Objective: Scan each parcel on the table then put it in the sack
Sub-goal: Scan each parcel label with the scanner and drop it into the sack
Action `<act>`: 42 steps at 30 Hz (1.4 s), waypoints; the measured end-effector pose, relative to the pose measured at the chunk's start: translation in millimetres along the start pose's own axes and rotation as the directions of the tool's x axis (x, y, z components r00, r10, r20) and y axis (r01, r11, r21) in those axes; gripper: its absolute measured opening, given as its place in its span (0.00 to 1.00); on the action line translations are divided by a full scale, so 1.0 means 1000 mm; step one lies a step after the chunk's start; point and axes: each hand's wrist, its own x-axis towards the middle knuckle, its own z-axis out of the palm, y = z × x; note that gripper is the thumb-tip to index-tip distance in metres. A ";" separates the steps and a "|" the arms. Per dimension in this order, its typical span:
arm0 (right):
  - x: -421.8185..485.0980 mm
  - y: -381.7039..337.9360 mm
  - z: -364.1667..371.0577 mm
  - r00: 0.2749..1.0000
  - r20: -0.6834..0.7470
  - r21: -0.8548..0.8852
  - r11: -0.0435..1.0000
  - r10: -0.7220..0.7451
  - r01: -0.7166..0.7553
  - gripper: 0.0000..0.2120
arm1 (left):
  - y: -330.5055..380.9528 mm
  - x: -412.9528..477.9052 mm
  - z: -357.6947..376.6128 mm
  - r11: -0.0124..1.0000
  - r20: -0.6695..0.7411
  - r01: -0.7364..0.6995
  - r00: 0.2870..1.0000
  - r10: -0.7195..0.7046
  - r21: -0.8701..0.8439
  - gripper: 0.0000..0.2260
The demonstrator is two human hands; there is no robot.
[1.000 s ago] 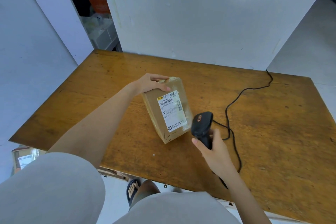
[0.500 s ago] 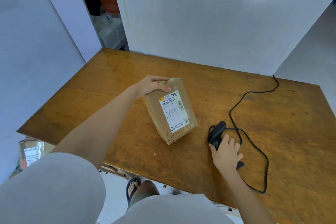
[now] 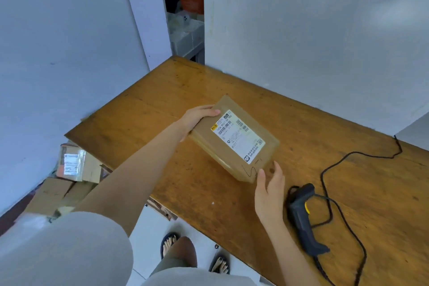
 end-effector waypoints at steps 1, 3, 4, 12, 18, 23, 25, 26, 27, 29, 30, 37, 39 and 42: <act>0.003 -0.009 0.009 0.999 0.052 0.039 0.999 -0.014 0.012 0.23 | -0.004 -0.005 -0.011 0.999 -0.038 0.014 0.999 -0.016 -0.046 0.29; 0.005 -0.031 0.032 0.985 0.162 0.115 0.993 -0.056 0.038 0.20 | -0.009 -0.018 -0.038 0.991 -0.124 0.024 0.991 -0.040 -0.133 0.28; 0.006 -0.043 0.044 0.975 0.207 0.146 0.988 -0.076 0.046 0.20 | -0.012 -0.026 -0.054 0.985 -0.168 0.020 0.985 -0.049 -0.169 0.26; -0.025 -0.157 0.174 0.799 0.548 0.300 0.950 -0.249 0.090 0.32 | -0.058 -0.108 -0.228 0.927 -0.466 -0.074 0.878 -0.114 -0.368 0.21; -0.087 -0.234 0.301 0.670 0.647 0.312 0.928 -0.364 0.203 0.35 | -0.100 -0.192 -0.370 0.926 -0.588 0.012 0.770 -0.249 -0.377 0.15; -0.113 -0.286 0.391 0.578 0.688 0.316 0.898 -0.439 0.306 0.32 | -0.128 -0.226 -0.460 0.934 -0.659 -0.031 0.717 -0.228 -0.356 0.18; -0.112 -0.304 0.418 0.563 0.691 0.309 0.890 -0.453 0.336 0.31 | -0.136 -0.227 -0.483 0.929 -0.694 -0.058 0.682 -0.230 -0.366 0.23; -0.110 -0.312 0.431 0.553 0.692 0.310 0.883 -0.463 0.352 0.30 | -0.139 -0.224 -0.494 0.931 -0.706 -0.060 0.670 -0.231 -0.361 0.24; -0.105 -0.320 0.444 0.545 0.692 0.309 0.876 -0.474 0.369 0.29 | -0.141 -0.218 -0.505 0.935 -0.715 -0.059 0.662 -0.226 -0.350 0.24; -0.092 -0.336 0.469 0.536 0.692 0.304 0.868 -0.484 0.392 0.28 | -0.141 -0.203 -0.526 0.946 -0.718 -0.052 0.664 -0.207 -0.321 0.22; -0.083 -0.343 0.483 0.536 0.693 0.299 0.869 -0.482 0.395 0.28 | -0.141 -0.193 -0.538 0.954 -0.716 -0.042 0.670 -0.195 -0.298 0.22; -0.009 -0.377 0.579 0.604 0.701 0.231 0.922 -0.380 0.312 0.33 | -0.119 -0.096 -0.623 0.982 -0.687 0.102 0.704 -0.182 -0.157 0.21; 0.011 -0.383 0.603 0.626 0.709 0.220 0.945 -0.325 0.241 0.32 | -0.111 -0.069 -0.642 0.984 -0.642 0.112 0.746 -0.176 -0.140 0.21; 0.039 -0.384 0.635 0.648 0.716 0.179 0.966 -0.260 0.189 0.26 | -0.105 -0.028 -0.669 0.980 -0.625 0.166 0.754 -0.200 -0.113 0.23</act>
